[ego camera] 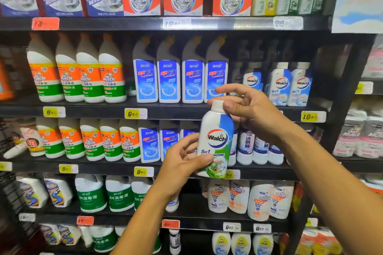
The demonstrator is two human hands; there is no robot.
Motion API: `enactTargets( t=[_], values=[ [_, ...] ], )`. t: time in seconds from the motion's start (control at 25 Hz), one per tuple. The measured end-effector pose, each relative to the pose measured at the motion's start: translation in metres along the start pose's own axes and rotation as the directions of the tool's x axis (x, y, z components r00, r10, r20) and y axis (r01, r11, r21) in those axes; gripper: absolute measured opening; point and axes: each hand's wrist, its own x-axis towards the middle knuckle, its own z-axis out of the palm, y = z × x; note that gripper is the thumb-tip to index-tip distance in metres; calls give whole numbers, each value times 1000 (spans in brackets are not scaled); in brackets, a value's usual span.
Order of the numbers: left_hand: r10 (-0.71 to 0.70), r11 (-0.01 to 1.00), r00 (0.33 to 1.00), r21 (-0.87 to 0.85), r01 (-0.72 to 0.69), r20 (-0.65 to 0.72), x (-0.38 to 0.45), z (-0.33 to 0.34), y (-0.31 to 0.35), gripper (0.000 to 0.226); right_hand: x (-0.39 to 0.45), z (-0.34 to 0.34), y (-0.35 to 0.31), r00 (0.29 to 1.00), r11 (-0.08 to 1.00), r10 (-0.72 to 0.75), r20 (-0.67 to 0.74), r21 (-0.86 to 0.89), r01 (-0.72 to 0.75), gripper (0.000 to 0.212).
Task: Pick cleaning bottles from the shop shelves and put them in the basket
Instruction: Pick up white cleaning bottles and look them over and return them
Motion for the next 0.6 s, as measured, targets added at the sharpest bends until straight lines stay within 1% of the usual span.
enactTargets(
  t=[0.08,0.16,0.24,0.36,0.4,0.52,0.6],
  values=[
    [-9,1000,1000,-17,10,16,1,1,0,54,0,-2,-2,999,1000,-7,45,14,6,30],
    [-18,998,999,-54,21,51,1,3,2,55,-1,-4,-4,997,999,-11,71,39,8,33],
    [-1,999,999,-44,3,43,1,5,3,56,-1,-5,-5,999,999,-23,25,25,22,36],
    [17,999,1000,31,-16,-21,2,6,5,60,1,-7,-4,999,999,-38,-24,-34,37,33],
    [12,999,1000,45,-10,-26,2,7,6,60,0,-8,-4,999,999,-37,-10,-41,37,32],
    [4,999,1000,42,-4,1,0,7,6,58,-1,-10,-4,999,999,-10,48,33,8,36],
    [6,999,1000,31,-6,12,-1,9,8,56,-1,-12,-6,998,999,-11,64,46,8,36]
  ],
)
